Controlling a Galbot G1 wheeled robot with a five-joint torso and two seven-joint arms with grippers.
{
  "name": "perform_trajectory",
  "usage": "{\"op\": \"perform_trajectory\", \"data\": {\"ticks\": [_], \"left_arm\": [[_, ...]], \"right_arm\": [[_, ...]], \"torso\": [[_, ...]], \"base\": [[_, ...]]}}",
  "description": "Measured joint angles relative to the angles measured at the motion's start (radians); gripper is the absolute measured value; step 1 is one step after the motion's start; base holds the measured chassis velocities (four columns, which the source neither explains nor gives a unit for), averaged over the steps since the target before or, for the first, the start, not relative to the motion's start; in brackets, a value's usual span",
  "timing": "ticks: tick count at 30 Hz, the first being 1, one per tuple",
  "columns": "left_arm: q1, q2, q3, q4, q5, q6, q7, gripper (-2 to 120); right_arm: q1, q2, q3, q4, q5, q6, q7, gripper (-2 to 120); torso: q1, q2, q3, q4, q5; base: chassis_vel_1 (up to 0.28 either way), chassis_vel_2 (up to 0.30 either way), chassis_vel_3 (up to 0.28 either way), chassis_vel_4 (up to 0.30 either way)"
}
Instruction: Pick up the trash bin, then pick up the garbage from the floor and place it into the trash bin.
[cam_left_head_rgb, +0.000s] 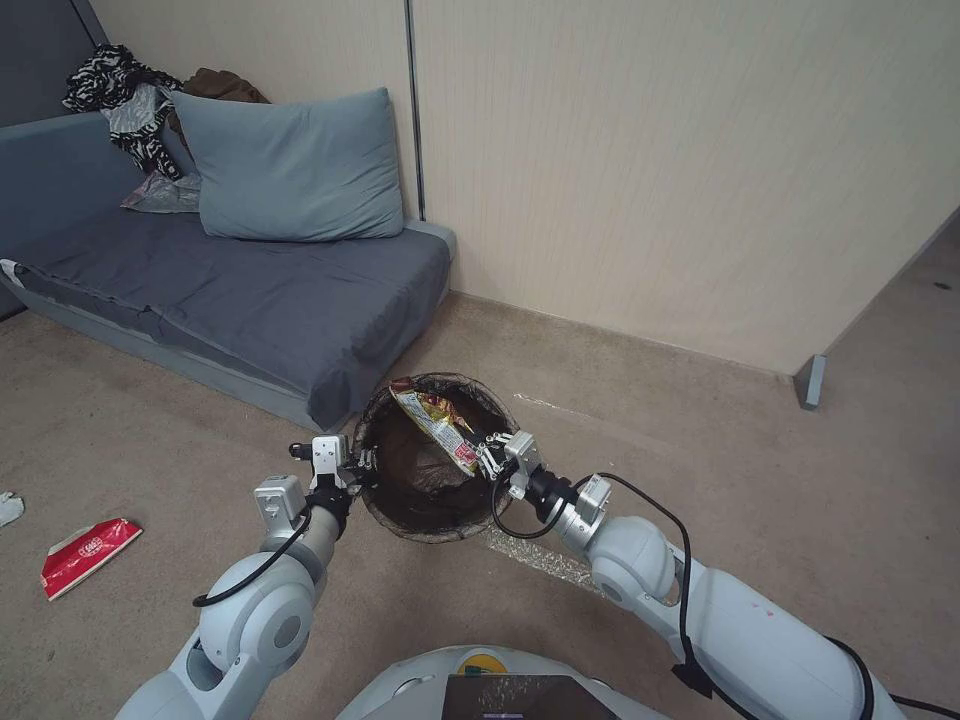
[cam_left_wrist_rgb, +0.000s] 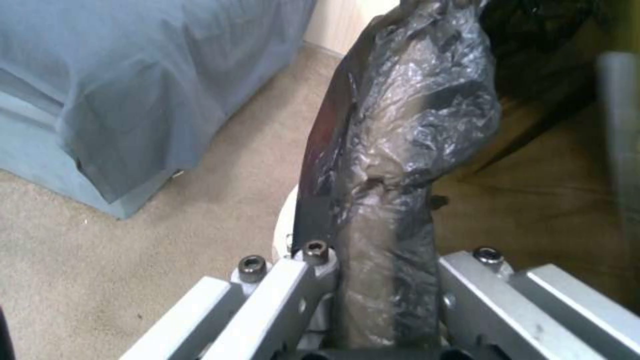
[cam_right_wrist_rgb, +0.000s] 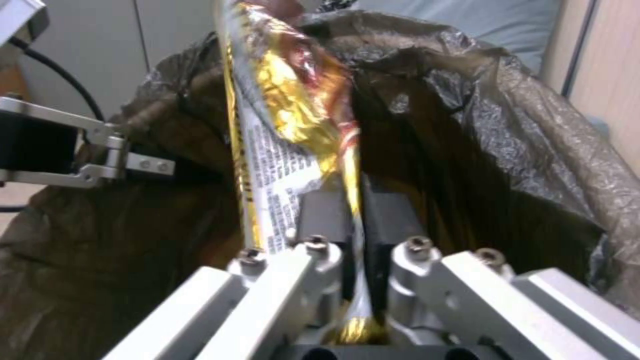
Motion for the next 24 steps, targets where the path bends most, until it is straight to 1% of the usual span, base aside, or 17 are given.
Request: {"op": "perform_trajectory", "data": {"ticks": [2,3,4,5,6,8,9,11,13,14,17,18,19,21,22,23,24], "left_arm": [[0.001,-0.001,0.000,0.000,0.000,0.000,0.000,3],[0.001,-0.001,0.000,0.000,0.000,0.000,0.000,3],[0.001,-0.002,0.001,0.000,0.000,0.000,0.000,3],[0.001,-0.002,0.001,0.000,0.000,0.000,0.000,3],[0.001,-0.002,0.001,0.000,0.000,0.000,0.000,3],[0.002,-0.003,0.002,0.000,0.000,0.000,0.000,3],[0.002,-0.003,0.002,0.000,0.000,0.000,0.000,3],[0.002,-0.004,0.003,0.001,0.002,0.000,0.000,3],[0.002,-0.005,0.004,0.004,0.003,0.000,0.000,3],[0.002,-0.005,0.004,0.004,0.003,0.000,0.000,3],[0.002,-0.008,0.004,0.007,0.004,-0.001,0.000,3],[0.002,-0.008,0.004,0.007,0.004,-0.001,0.000,3],[0.002,-0.009,0.004,0.008,0.004,-0.001,0.000,3],[0.002,-0.009,0.005,0.010,0.004,-0.001,0.000,3],[0.002,-0.009,0.004,0.011,0.004,-0.001,0.000,3],[0.002,-0.009,0.004,0.013,0.004,-0.002,0.000,3],[0.002,-0.009,0.003,0.015,0.005,-0.002,0.000,3]], "right_arm": [[-0.003,0.000,0.000,0.006,-0.002,-0.003,0.008,18],[-0.003,0.000,0.000,0.006,-0.002,-0.003,0.008,18],[-0.006,-0.001,0.002,0.014,-0.002,-0.003,0.011,24],[-0.008,-0.001,0.005,0.020,-0.002,-0.004,0.013,28],[-0.008,-0.001,0.005,0.020,-0.002,-0.004,0.013,28],[-0.015,-0.003,0.011,0.034,-0.002,-0.004,0.015,38],[-0.015,-0.003,0.011,0.034,-0.002,-0.004,0.015,38],[-0.023,-0.005,0.019,0.046,-0.003,-0.004,0.015,50],[-0.030,-0.006,0.024,0.057,-0.004,-0.003,0.015,58],[-0.030,-0.006,0.024,0.057,-0.004,-0.003,0.015,58],[-0.045,-0.006,0.041,0.085,-0.005,0.003,0.015,73],[-0.045,-0.006,0.041,0.085,-0.005,0.003,0.015,73],[-0.052,-0.006,0.054,0.099,-0.005,0.008,0.015,78],[-0.059,-0.006,0.066,0.110,-0.005,0.010,0.014,81],[-0.067,-0.006,0.083,0.125,-0.001,0.013,0.014,86],[-0.086,-0.006,0.120,0.151,0.008,0.014,0.013,92],[-0.103,-0.006,0.157,0.172,0.016,0.015,0.013,96]], "torso": [[0.000,0.000,0.000,0.0000,0.0000],[0.000,0.000,0.000,0.0000,0.0000],[0.000,0.000,0.000,0.0000,0.0000],[0.000,0.000,0.000,0.0000,0.0000],[0.000,0.000,0.000,0.0000,0.0000],[0.000,0.000,0.000,0.0000,0.0000],[0.000,0.000,0.000,0.0000,0.0000],[0.000,0.000,0.000,0.0000,0.0000],[0.000,0.000,0.000,0.0000,0.0000],[0.000,0.000,0.000,0.0000,0.0000],[0.000,0.000,0.000,0.0001,0.0001],[0.000,0.000,0.000,0.0001,0.0001],[0.000,0.000,0.000,0.0000,0.0001],[0.000,0.000,0.000,0.0001,0.0001],[0.000,0.000,0.000,0.0000,0.0001],[0.000,0.000,0.000,0.0001,0.0001],[0.000,0.000,0.000,0.0001,0.0001]], "base": [[0.000,0.000,0.000,0.000],[0.000,0.000,0.000,0.000],[0.000,0.000,0.000,0.000],[0.000,0.000,0.000,0.000],[0.000,0.000,0.000,0.000],[0.000,0.000,0.000,0.000],[0.000,0.000,0.000,0.000],[0.000,0.000,0.000,0.000],[0.000,0.000,0.000,0.000],[0.000,0.000,0.000,0.000],[0.000,0.000,0.000,0.000],[0.000,0.000,0.000,0.000],[0.000,0.000,0.000,0.000],[0.000,0.000,0.000,0.000],[0.000,0.000,0.000,0.000],[0.000,0.000,0.000,0.000],[0.000,0.000,0.000,0.000]]}}
